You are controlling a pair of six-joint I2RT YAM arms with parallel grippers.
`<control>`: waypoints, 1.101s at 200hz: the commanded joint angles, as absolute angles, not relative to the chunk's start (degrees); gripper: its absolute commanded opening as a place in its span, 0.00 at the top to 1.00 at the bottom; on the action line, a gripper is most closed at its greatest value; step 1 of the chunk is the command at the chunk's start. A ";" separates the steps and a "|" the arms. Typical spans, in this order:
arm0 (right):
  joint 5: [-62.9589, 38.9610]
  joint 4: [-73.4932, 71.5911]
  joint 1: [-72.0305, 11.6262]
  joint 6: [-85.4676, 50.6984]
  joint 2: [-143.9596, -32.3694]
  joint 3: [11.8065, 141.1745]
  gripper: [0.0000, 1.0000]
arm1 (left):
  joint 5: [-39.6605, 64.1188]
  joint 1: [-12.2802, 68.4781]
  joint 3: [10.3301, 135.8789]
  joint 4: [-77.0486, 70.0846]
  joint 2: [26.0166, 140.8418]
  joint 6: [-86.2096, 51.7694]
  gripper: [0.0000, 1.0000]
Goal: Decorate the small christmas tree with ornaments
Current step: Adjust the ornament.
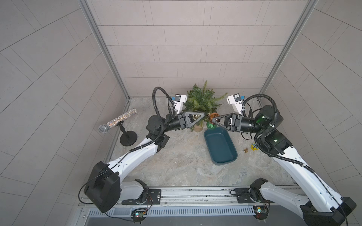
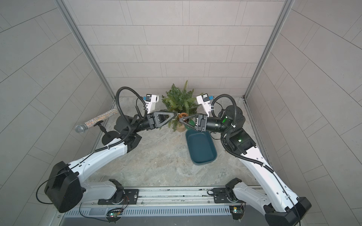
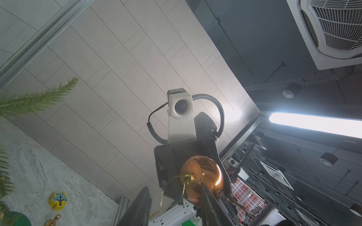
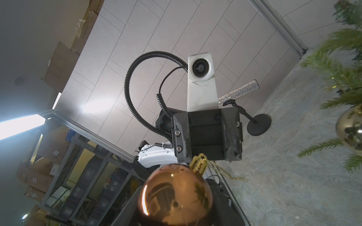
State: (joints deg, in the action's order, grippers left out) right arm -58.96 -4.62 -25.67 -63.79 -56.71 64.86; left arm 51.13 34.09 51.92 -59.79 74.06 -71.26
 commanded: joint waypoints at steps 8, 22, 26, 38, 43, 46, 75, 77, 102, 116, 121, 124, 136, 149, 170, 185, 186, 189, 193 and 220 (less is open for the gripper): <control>-60.21 -12.14 -25.20 -68.61 -56.69 63.57 0.52 | 53.03 33.80 51.77 -62.26 72.55 -70.40 0.54; -60.21 -12.29 -25.22 -68.65 -56.70 63.38 0.52 | 52.94 33.92 51.59 -60.41 71.97 -68.93 0.50; -60.21 -12.47 -25.11 -68.82 -56.69 63.36 0.52 | 52.95 34.00 51.67 -59.58 71.84 -68.29 0.48; -60.20 -13.02 -25.14 -69.37 -56.83 63.20 0.52 | 52.72 34.27 51.74 -56.80 71.09 -66.21 0.44; -60.21 -13.44 -25.14 -69.66 -56.94 63.12 0.52 | 52.52 34.44 51.71 -55.67 70.78 -65.22 0.44; -60.24 -13.73 -25.11 -69.93 -56.95 63.06 0.52 | 52.46 34.55 51.68 -55.07 70.55 -64.71 0.44; -60.36 -15.92 -25.11 -71.38 -57.04 62.49 0.52 | 51.55 35.09 52.03 -49.40 69.16 -60.43 0.46; -60.38 -16.09 -25.07 -71.48 -57.11 62.43 0.52 | 51.54 35.10 52.16 -49.09 69.12 -60.10 0.46; -60.47 -17.37 -25.04 -72.42 -57.30 61.80 0.52 | 51.50 35.97 52.91 -46.97 68.99 -58.37 0.49; -60.54 -17.75 -25.02 -72.68 -57.30 61.56 0.52 | 51.48 36.44 53.31 -46.09 69.30 -57.48 0.48; -60.49 -17.83 -25.00 -72.71 -57.26 61.45 0.52 | 51.42 36.52 53.49 -45.89 69.37 -57.25 0.47; -60.50 -17.93 -24.99 -72.80 -57.29 61.42 0.52 | 51.33 36.59 53.59 -45.76 69.43 -57.10 0.47; -60.69 -18.40 -25.01 -73.15 -57.22 61.20 0.52 | 51.15 36.73 53.75 -45.78 69.63 -56.91 0.47; -60.73 -18.76 -25.05 -73.30 -57.17 61.00 0.52 | 50.86 36.73 54.15 -45.79 69.80 -56.78 0.47; -60.99 -19.77 -25.01 -74.07 -57.04 60.43 0.52 | 51.01 36.84 55.17 -45.79 70.46 -56.78 0.48; -61.21 -20.97 -24.98 -74.85 -57.04 59.92 0.52 | 51.11 36.86 56.08 -45.79 70.82 -56.70 0.48; -61.19 -21.03 -25.02 -74.86 -57.04 59.89 0.53 | 51.13 36.80 56.12 -45.79 70.83 -56.70 0.48; -61.25 -21.16 -24.93 -74.96 -57.04 59.80 0.53 | 51.15 36.77 56.24 -45.79 70.84 -56.65 0.48; -61.26 -21.25 -24.94 -74.97 -57.04 59.75 0.53 | 51.13 36.82 56.45 -45.79 70.83 -56.60 0.49; -61.52 -21.76 -24.96 -75.29 -56.95 59.64 0.53 | 51.45 36.82 57.07 -45.64 70.98 -56.34 0.62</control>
State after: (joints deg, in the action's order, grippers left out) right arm -60.25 -18.52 -25.06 -73.56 -57.65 59.55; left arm 50.89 36.51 54.89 -43.94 70.91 -57.76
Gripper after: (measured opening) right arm 0.501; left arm 0.426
